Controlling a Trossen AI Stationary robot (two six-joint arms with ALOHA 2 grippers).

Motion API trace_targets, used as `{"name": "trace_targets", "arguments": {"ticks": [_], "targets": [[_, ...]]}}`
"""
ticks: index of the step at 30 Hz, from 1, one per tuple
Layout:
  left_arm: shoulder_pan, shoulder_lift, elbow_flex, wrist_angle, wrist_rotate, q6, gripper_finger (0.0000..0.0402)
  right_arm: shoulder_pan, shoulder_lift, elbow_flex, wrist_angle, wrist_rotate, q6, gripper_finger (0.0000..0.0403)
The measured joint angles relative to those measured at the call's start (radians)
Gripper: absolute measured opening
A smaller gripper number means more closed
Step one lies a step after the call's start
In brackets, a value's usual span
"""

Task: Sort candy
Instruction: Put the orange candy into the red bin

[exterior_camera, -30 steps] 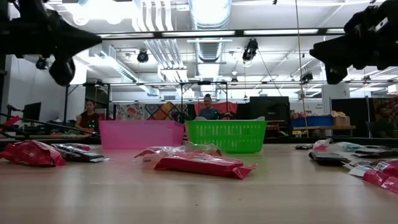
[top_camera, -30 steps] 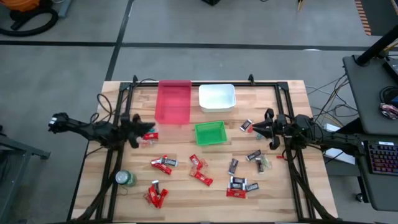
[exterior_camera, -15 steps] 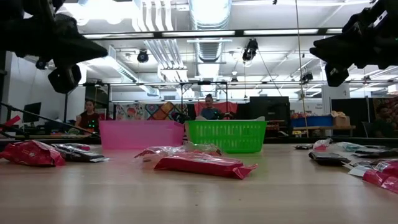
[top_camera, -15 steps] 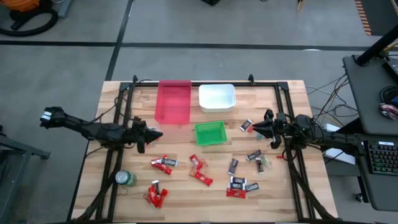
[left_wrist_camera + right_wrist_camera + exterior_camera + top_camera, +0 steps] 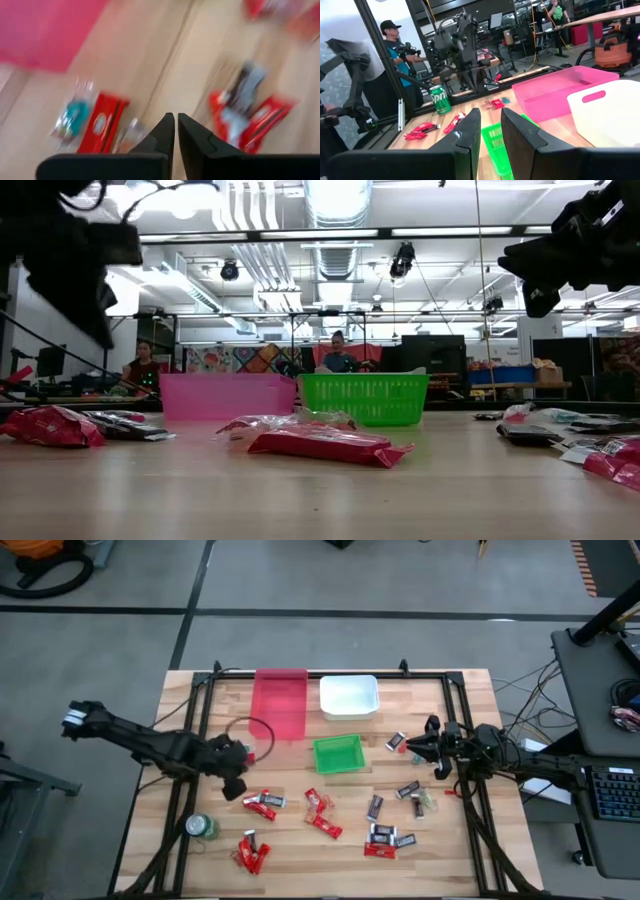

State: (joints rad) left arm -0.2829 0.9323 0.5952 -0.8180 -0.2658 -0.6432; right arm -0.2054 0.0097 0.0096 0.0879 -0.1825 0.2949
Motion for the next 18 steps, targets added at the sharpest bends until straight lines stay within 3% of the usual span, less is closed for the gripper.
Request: {"name": "trace_targets", "arguments": {"ticks": [11, 18], "targets": [[0.002, 0.255, 0.010, -0.080, -0.004, 0.011, 0.0142, 0.000, 0.000, 0.000, 0.000, 0.000, 0.011, 0.0070], [0.006, 0.363, -0.001, -0.082, -0.040, -0.059, 0.0146, 0.000, 0.000, 0.000, 0.000, 0.000, 0.012, 0.0070]]}}
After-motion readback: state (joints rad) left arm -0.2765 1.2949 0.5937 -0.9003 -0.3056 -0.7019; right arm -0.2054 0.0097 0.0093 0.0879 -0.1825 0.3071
